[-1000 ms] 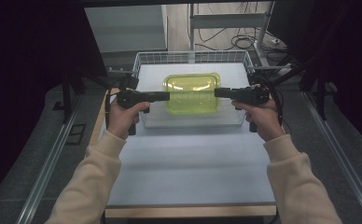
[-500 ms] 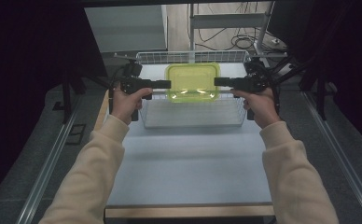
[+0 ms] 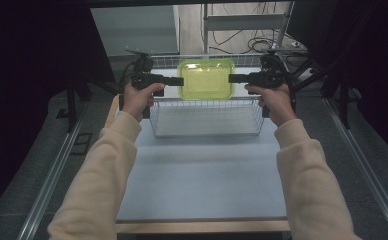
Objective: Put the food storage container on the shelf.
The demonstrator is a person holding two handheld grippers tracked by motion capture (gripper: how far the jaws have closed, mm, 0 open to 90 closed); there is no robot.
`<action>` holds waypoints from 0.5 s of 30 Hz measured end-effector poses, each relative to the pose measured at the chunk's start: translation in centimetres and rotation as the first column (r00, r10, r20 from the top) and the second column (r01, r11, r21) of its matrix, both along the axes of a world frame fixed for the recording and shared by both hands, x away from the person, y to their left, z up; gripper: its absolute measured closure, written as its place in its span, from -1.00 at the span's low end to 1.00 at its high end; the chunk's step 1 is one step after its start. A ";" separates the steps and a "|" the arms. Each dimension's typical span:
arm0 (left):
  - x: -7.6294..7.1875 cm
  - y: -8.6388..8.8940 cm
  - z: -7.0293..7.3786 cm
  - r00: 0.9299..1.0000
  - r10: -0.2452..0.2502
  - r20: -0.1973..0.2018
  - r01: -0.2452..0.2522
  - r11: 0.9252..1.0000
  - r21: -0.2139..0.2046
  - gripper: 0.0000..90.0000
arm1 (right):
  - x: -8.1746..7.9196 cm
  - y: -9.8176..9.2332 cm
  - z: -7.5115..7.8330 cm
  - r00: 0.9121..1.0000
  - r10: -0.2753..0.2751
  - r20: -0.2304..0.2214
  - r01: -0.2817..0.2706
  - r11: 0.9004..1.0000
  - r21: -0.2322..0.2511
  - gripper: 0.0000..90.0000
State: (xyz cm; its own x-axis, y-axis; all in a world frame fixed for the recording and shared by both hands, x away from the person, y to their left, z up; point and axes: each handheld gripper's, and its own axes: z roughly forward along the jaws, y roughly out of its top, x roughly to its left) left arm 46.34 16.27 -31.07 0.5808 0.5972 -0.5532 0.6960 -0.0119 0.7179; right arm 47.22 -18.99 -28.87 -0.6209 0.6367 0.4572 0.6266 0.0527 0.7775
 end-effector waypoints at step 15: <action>2.4 -0.8 -1.0 0.996 0.051 -0.067 -0.051 0.999 0.003 0.78 | 3.2 0.1 -1.5 0.995 -0.059 -0.084 0.058 0.998 -0.015 0.77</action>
State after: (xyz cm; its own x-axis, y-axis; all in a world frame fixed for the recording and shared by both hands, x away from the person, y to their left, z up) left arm 48.76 15.42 -32.07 0.5111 0.6261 -0.5889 0.7424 0.0237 0.6695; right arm 50.38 -18.92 -30.41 -0.5424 0.6766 0.4981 0.6921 0.0238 0.7214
